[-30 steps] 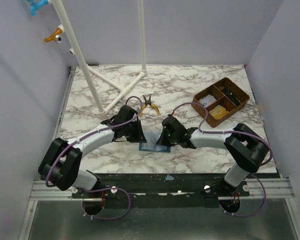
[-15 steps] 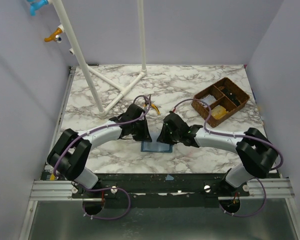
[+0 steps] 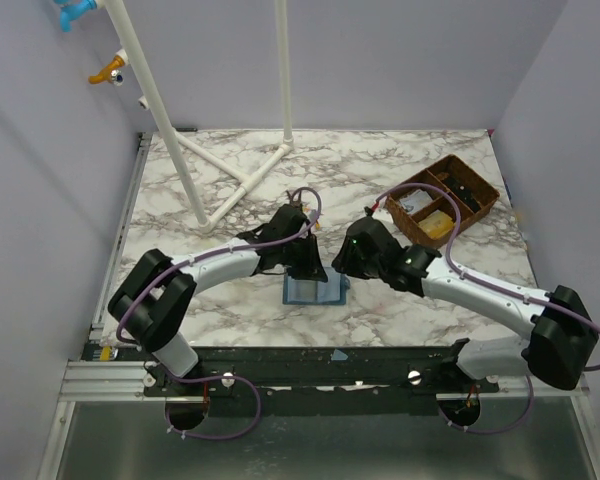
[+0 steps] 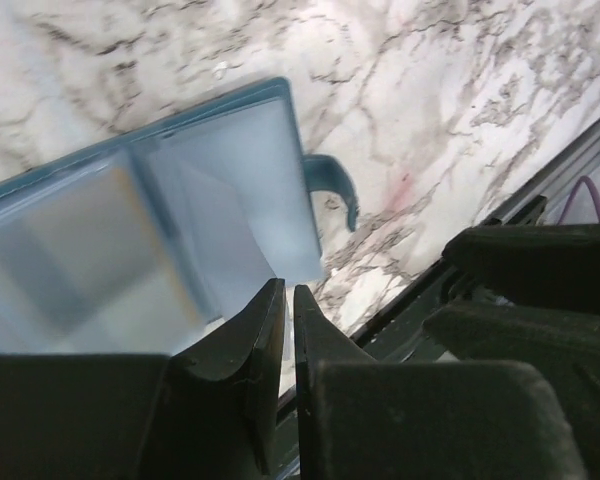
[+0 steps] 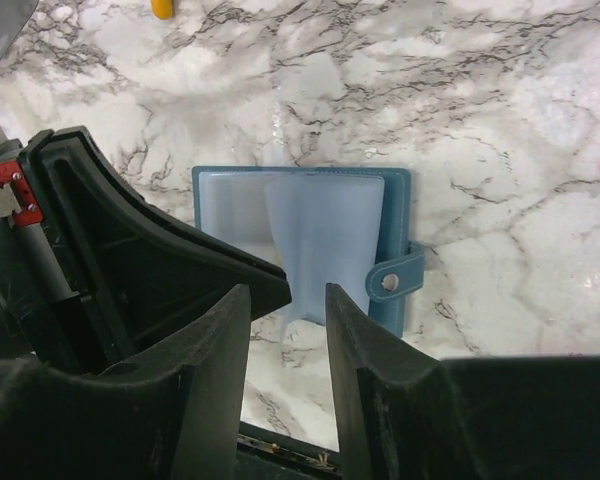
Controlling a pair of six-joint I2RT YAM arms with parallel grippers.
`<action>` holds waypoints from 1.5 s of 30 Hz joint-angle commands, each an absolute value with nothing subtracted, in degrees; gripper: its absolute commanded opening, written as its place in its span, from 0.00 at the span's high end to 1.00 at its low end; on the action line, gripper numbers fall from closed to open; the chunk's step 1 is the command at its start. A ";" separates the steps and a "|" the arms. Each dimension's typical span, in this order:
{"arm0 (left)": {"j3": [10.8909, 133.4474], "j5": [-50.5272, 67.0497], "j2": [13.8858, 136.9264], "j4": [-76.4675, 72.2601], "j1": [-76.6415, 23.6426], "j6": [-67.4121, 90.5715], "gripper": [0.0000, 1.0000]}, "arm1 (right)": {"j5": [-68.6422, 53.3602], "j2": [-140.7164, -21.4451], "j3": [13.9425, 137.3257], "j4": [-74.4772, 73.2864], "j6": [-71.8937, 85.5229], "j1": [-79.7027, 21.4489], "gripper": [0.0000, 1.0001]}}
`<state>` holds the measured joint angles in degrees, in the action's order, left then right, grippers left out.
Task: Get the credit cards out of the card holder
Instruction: Remove the credit card from the card holder.
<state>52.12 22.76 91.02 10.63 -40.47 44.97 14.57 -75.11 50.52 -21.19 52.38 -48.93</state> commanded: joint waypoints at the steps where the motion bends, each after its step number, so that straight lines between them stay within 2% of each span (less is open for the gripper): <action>1: 54.52 25.49 94.80 6.79 -41.68 46.51 0.90 | 17.94 -72.99 50.90 -25.73 52.18 -48.78 0.60; 14: 56.69 26.98 103.60 4.04 -41.75 46.49 0.90 | 15.47 -71.07 50.03 -25.70 52.50 -48.78 0.60; 17: 56.94 25.80 101.00 6.06 -41.53 45.74 0.90 | 13.71 -71.93 49.82 -24.69 52.46 -48.79 0.60; 23: 54.67 21.31 92.24 11.49 -38.38 44.18 0.76 | 10.51 -73.89 49.81 -21.43 52.44 -49.23 0.61; 26: 52.03 20.18 87.96 13.62 -35.43 43.27 0.73 | 10.75 -76.40 51.46 -21.08 51.76 -50.60 0.61; 32: 46.90 19.71 80.71 16.00 -29.53 41.37 0.72 | 13.01 -84.61 57.32 -22.10 49.99 -54.30 0.61; 36: 44.71 19.31 76.30 17.85 -26.00 39.89 0.71 | 14.48 -92.07 61.46 -23.26 48.89 -55.65 0.56; 39: 43.55 19.52 74.19 18.87 -24.21 39.01 0.71 | 15.30 -96.98 64.09 -23.95 47.73 -56.39 0.48; 45: 40.87 19.80 71.18 19.39 -22.53 38.43 0.71 | 16.06 -102.43 66.60 -24.99 47.34 -57.04 0.40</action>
<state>42.89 20.56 73.60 17.91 -23.49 40.16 13.52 -100.29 64.60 -23.05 48.53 -56.31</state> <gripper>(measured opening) 0.295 0.576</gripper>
